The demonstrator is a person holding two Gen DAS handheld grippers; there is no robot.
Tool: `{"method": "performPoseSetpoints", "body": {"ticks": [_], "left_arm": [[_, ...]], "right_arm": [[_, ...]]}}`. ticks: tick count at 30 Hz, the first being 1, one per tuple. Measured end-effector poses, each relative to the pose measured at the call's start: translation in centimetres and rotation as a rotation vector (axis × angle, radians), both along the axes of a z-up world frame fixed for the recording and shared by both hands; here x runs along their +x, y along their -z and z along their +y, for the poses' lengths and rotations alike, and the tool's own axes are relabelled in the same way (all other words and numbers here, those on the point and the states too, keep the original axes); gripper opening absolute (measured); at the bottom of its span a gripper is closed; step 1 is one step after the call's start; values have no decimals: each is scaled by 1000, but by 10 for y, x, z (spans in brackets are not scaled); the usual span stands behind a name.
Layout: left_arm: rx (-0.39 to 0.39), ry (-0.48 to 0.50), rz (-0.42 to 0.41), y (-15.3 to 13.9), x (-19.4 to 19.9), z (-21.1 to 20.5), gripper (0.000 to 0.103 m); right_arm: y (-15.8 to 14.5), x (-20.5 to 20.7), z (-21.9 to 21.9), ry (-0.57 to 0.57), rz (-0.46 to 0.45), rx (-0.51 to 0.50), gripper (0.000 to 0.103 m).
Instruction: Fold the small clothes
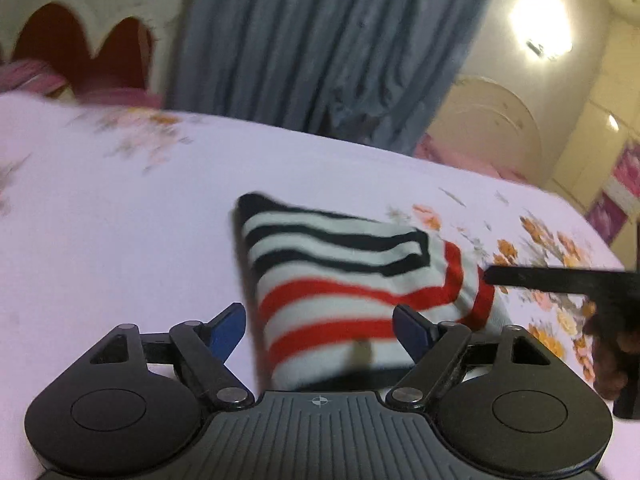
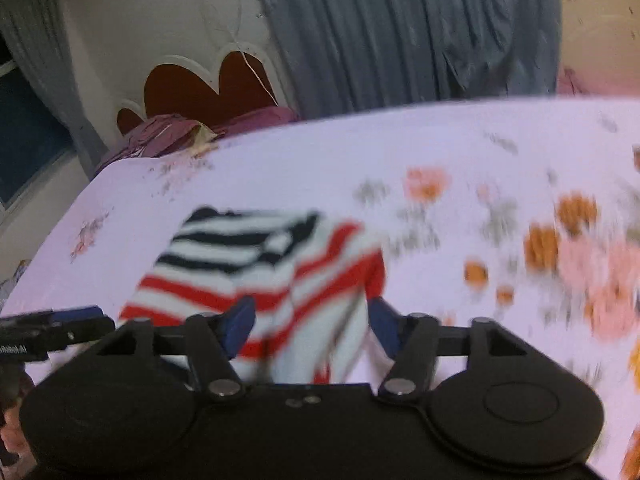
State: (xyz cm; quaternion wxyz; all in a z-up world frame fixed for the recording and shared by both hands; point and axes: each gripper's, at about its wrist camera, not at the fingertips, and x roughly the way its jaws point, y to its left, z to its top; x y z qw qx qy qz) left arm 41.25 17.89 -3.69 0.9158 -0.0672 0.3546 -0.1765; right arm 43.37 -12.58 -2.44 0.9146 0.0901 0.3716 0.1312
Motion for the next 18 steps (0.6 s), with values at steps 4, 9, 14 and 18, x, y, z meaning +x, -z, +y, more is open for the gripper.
{"method": "performPoseSetpoints", "body": {"ticks": [4, 9, 14, 18], "left_arm": [[79, 108, 74, 19, 29, -36, 58], [183, 163, 26, 20, 20, -52, 59], [191, 154, -34, -10, -20, -38, 58], [222, 148, -74, -20, -60, -40, 41]], "right_arm": [[22, 34, 13, -13, 83, -122, 12], [32, 44, 12, 2, 125, -162, 11], [9, 18, 19, -13, 68, -176, 23], [-11, -37, 29, -122, 29, -114, 16]]}}
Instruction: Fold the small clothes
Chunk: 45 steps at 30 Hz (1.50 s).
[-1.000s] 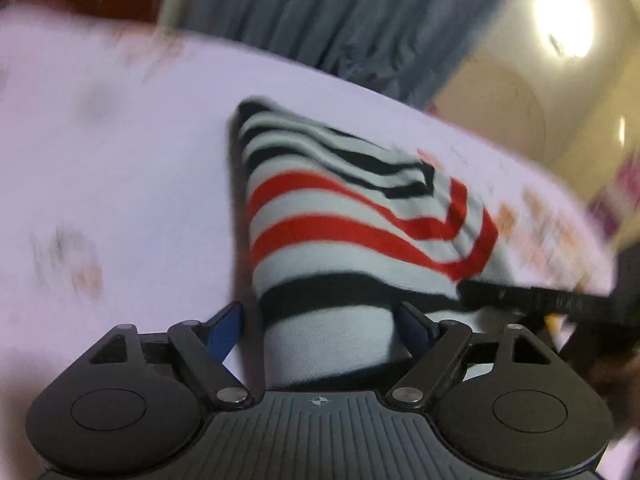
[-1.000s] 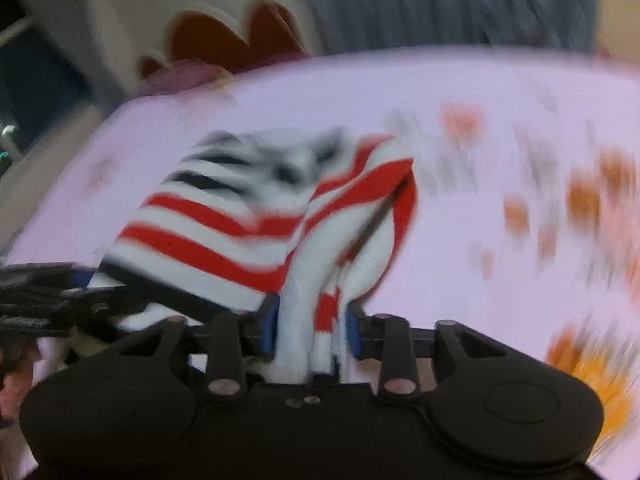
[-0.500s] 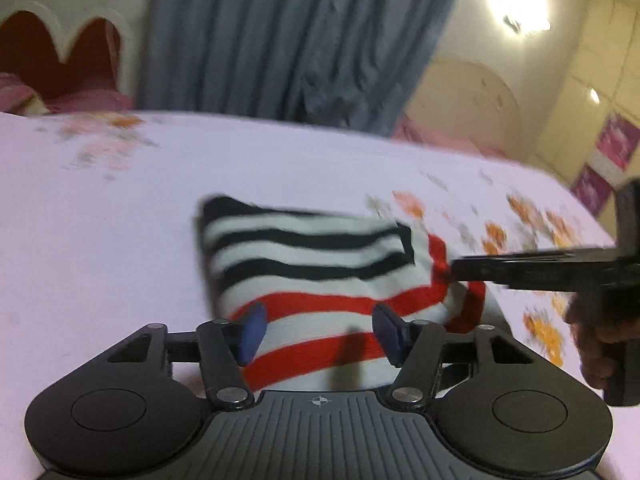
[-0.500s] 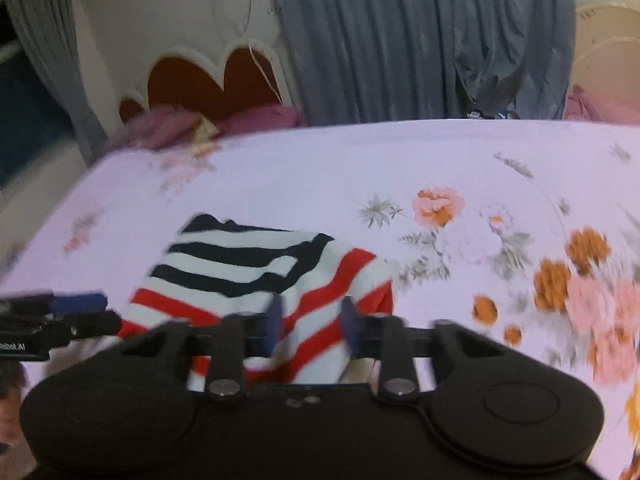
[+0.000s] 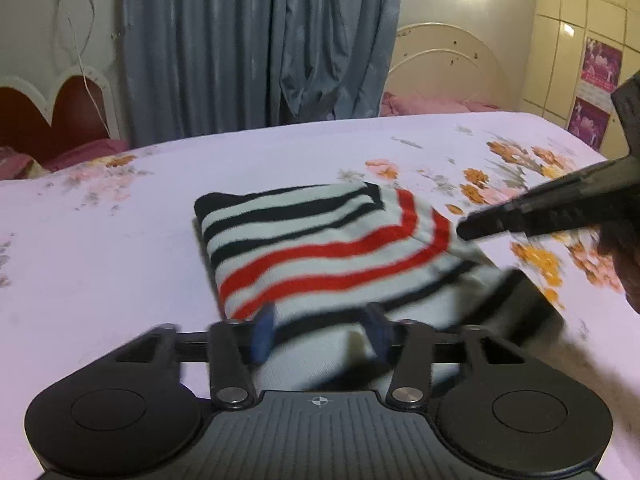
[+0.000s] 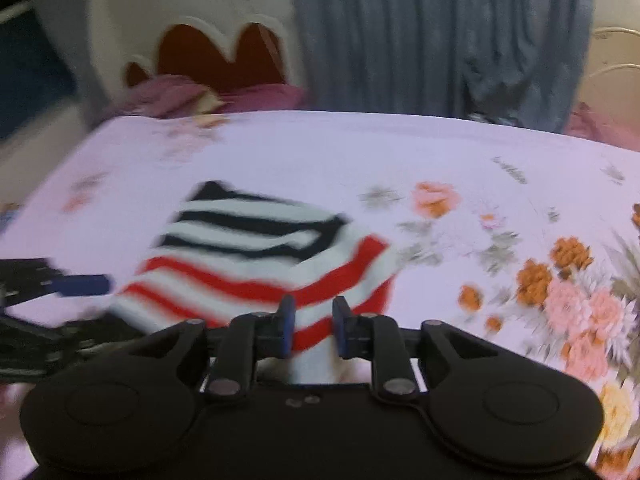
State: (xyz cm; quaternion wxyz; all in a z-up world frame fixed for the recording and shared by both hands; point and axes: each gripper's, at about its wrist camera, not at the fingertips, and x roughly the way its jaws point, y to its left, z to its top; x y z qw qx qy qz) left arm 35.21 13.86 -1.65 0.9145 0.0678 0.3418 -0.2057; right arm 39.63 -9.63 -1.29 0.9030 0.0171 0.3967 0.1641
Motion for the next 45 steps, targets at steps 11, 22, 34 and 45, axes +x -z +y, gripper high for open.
{"method": "performPoseSetpoints", "body": {"ticks": [11, 22, 34, 45], "left_arm": [[50, 28, 55, 33, -45, -8, 41], [29, -29, 39, 38, -54, -7, 41], [38, -110, 51, 37, -60, -15, 41], [105, -136, 34, 36, -64, -22, 41]], "right_arm": [[42, -62, 32, -43, 18, -297, 0], [12, -80, 62, -15, -101, -232, 18], [42, -78, 22, 52, 18, -198, 2], [52, -90, 20, 37, -30, -176, 2]]}}
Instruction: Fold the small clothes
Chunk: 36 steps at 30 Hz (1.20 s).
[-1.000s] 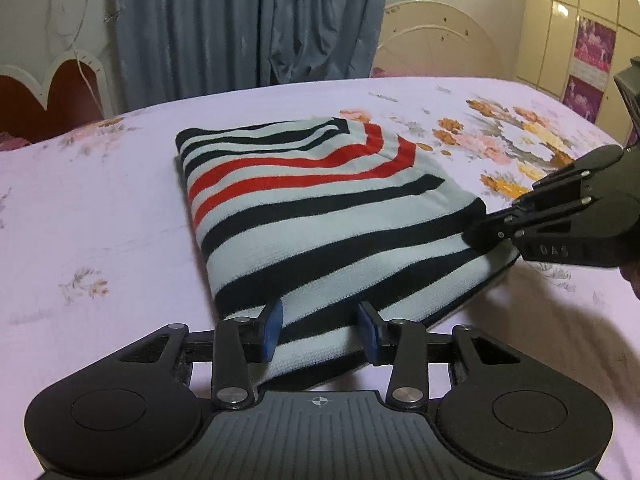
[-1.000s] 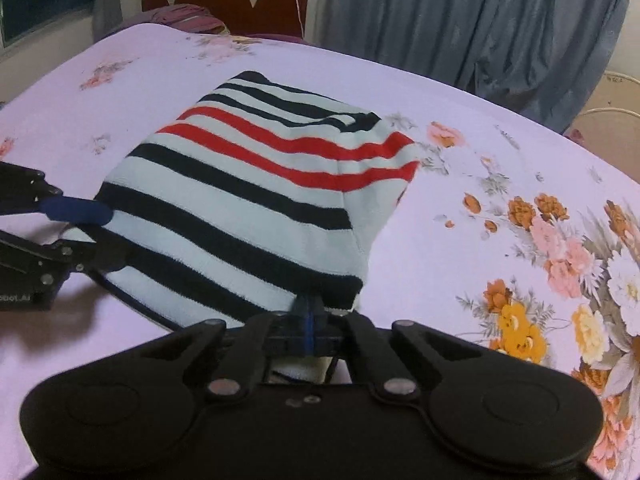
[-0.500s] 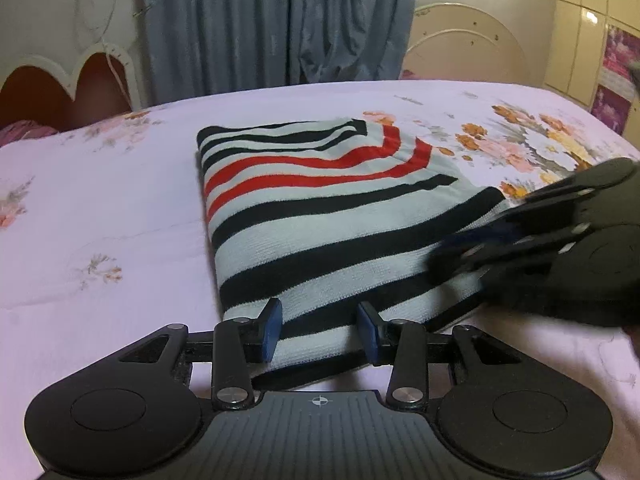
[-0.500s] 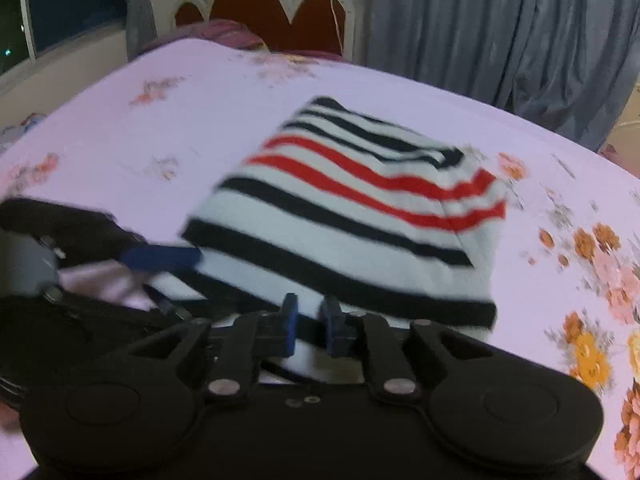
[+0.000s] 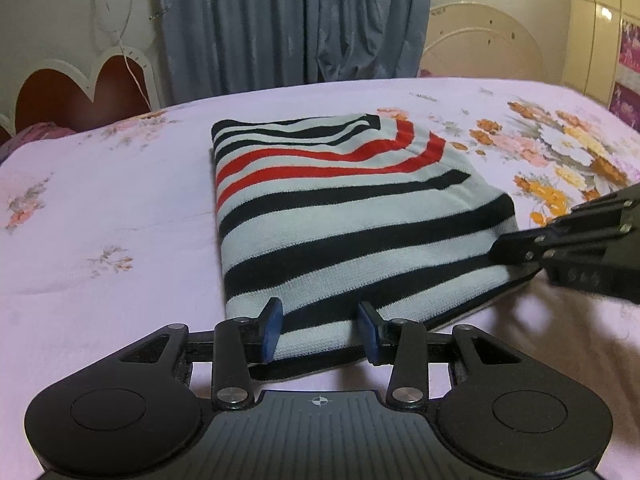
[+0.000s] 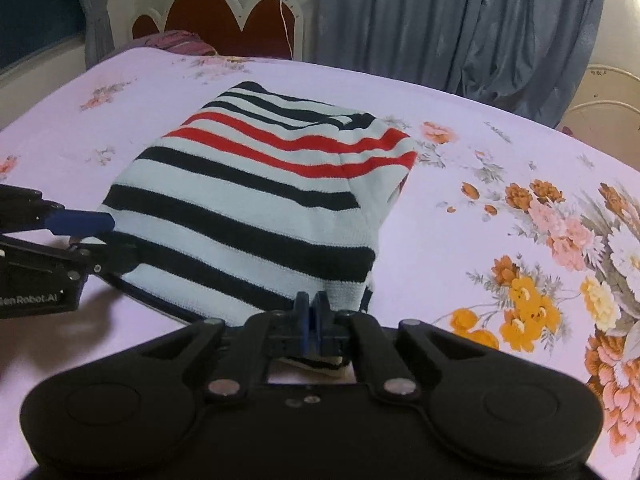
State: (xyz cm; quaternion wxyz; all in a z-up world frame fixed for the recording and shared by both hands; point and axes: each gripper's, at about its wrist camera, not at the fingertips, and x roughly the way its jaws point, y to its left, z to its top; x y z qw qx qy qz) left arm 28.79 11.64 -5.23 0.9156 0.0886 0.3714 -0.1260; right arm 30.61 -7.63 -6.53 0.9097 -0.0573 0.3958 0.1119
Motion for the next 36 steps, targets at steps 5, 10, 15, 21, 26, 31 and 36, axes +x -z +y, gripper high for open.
{"method": "performPoseSetpoints", "body": {"ticks": [5, 10, 15, 21, 26, 31, 36], "left_arm": [[-22, -99, -131, -38, -53, 9, 103], [-84, -160, -110, -52, -108, 13, 103], [-99, -202, -90, -62, -154, 4, 103], [-81, -181, -144, -88, -205, -11, 103], [-79, -209, -152, -104, -235, -13, 103], [-98, -229, -171, -111, -261, -11, 103], [-94, -222, -193, -118, -276, -12, 103]], "right_arm": [[-46, -44, -26, 70, -121, 116, 81], [-58, -100, -53, 128, -71, 136, 102], [-64, -151, -66, 185, -58, 113, 102], [-87, -197, -63, 172, -90, 105, 102], [-110, -230, -56, 163, -168, 88, 102], [-123, -255, -57, 151, -213, 96, 102], [-123, -266, -55, 152, -209, 97, 102]]}}
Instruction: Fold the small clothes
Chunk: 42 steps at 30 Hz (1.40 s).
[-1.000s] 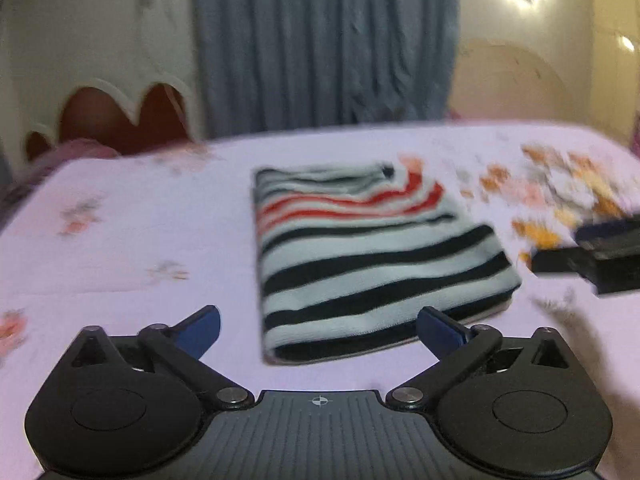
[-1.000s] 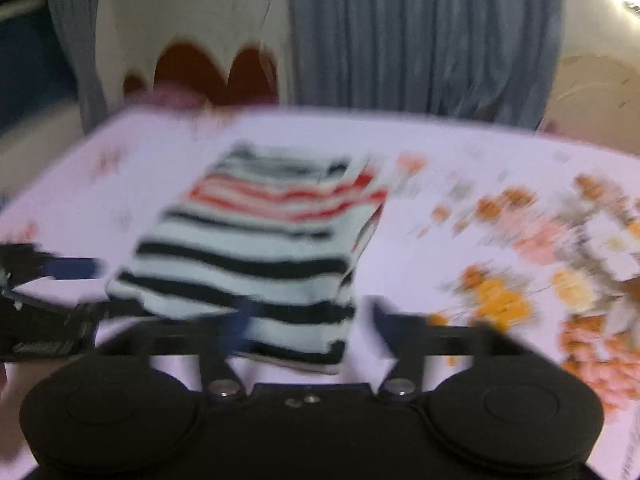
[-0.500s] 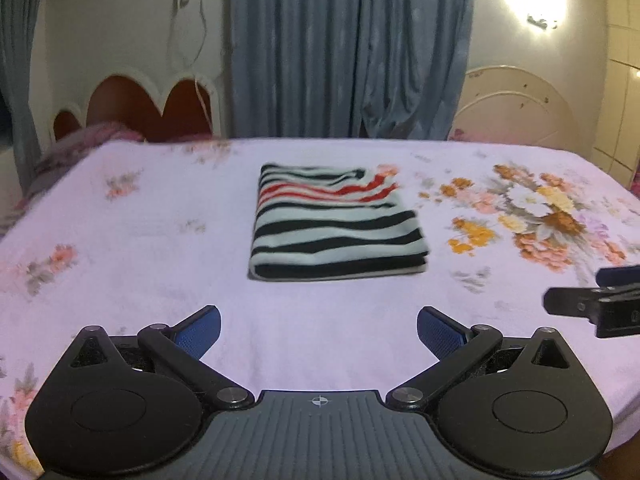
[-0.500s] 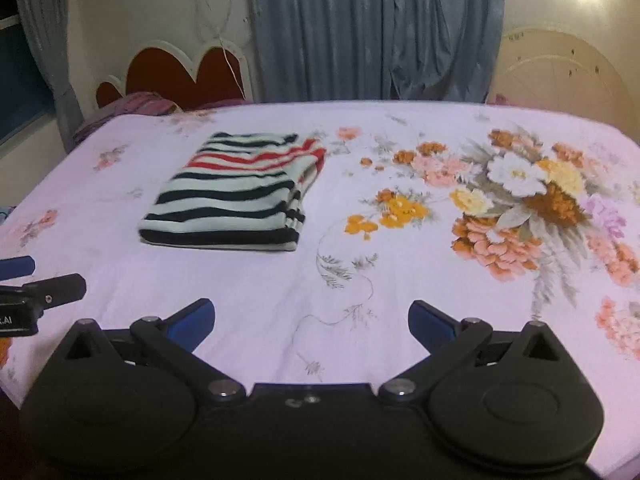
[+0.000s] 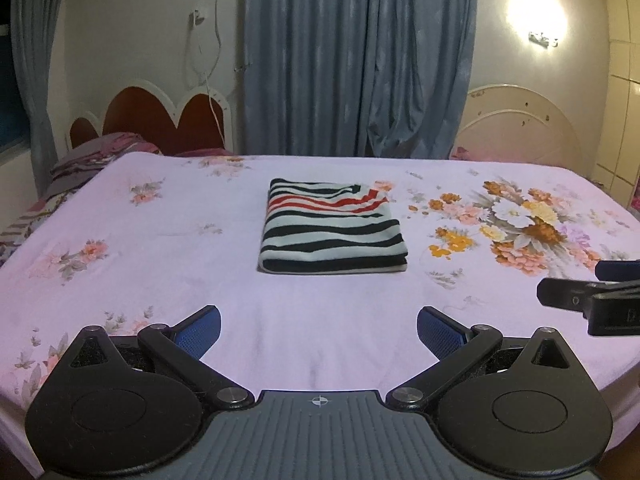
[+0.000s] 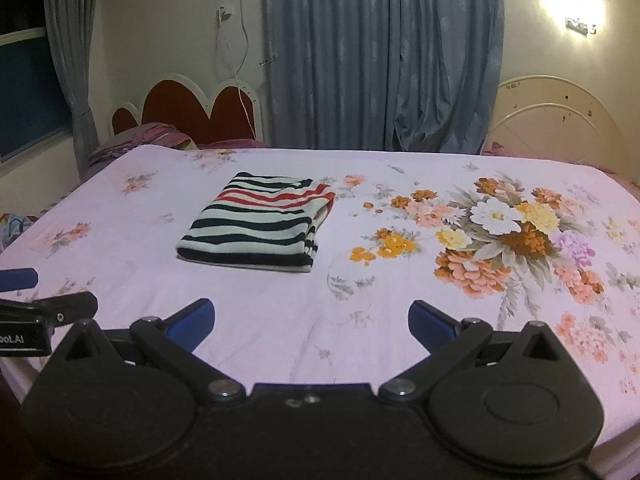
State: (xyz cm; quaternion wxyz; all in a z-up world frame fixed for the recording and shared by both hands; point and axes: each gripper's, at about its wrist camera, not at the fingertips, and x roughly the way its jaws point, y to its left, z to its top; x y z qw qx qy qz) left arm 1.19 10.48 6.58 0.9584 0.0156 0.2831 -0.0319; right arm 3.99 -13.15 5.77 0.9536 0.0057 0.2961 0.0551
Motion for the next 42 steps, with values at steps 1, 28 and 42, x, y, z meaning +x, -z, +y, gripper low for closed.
{"method": "performPoseSetpoints", "body": {"ticks": [1, 28, 42], "left_arm": [[-1, -1, -4, -1, -2, 1, 103], [3, -1, -31, -9, -7, -4, 103], [2, 1, -41, -8, -6, -4, 103]], "right_arm": [[-1, -2, 1, -3, -2, 1, 102], [-9, -14, 2, 7, -38, -13, 102], [-9, -11, 3, 9, -35, -30, 102]]}}
